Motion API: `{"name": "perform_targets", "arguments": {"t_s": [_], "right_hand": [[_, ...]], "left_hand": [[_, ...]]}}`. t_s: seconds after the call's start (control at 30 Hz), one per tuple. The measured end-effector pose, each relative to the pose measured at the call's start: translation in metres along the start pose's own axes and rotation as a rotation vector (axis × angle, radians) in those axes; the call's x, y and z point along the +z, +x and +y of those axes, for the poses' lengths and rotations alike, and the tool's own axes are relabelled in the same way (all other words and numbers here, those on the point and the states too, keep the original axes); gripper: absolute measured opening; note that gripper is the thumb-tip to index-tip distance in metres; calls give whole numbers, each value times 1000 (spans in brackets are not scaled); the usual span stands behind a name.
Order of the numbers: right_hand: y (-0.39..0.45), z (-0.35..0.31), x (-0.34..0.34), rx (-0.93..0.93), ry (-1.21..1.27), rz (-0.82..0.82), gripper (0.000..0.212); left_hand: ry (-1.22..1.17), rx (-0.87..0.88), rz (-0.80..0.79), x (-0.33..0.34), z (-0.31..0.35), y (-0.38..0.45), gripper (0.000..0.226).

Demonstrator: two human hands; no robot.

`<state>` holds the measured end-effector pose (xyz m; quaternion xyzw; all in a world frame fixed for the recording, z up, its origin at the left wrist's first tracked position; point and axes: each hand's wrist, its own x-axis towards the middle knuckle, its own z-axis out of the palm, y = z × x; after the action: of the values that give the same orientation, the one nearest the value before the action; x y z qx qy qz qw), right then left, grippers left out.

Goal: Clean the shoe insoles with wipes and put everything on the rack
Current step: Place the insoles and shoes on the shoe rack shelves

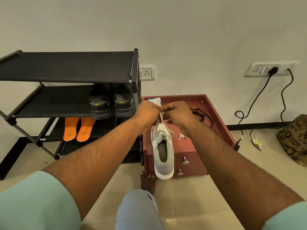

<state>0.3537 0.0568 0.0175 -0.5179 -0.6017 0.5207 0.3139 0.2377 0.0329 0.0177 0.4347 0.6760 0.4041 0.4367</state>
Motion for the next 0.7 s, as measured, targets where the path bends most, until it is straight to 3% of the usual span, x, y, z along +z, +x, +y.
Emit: {"name": "perform_targets", "arguments": {"t_s": [0.17, 0.3, 0.4, 0.53, 0.63, 0.7], "right_hand": [[-5, 27, -5, -46, -64, -85, 17], [-1, 51, -16, -32, 173, 1, 6], [9, 75, -19, 209, 237, 7, 20], [21, 86, -13, 596, 282, -218, 50], [33, 63, -4, 546, 325, -229, 15], [43, 47, -1, 445, 135, -96, 18]], "left_hand": [[-317, -118, 8, -2, -16, -8, 24], [-379, -42, 11, 6, -31, -14, 11], [-395, 22, -31, 12, -35, -22, 16], [-302, 148, -185, 19, -43, -31, 36], [-179, 169, -360, 26, -60, -36, 35], [-132, 116, -443, 23, -74, -33, 31]]}}
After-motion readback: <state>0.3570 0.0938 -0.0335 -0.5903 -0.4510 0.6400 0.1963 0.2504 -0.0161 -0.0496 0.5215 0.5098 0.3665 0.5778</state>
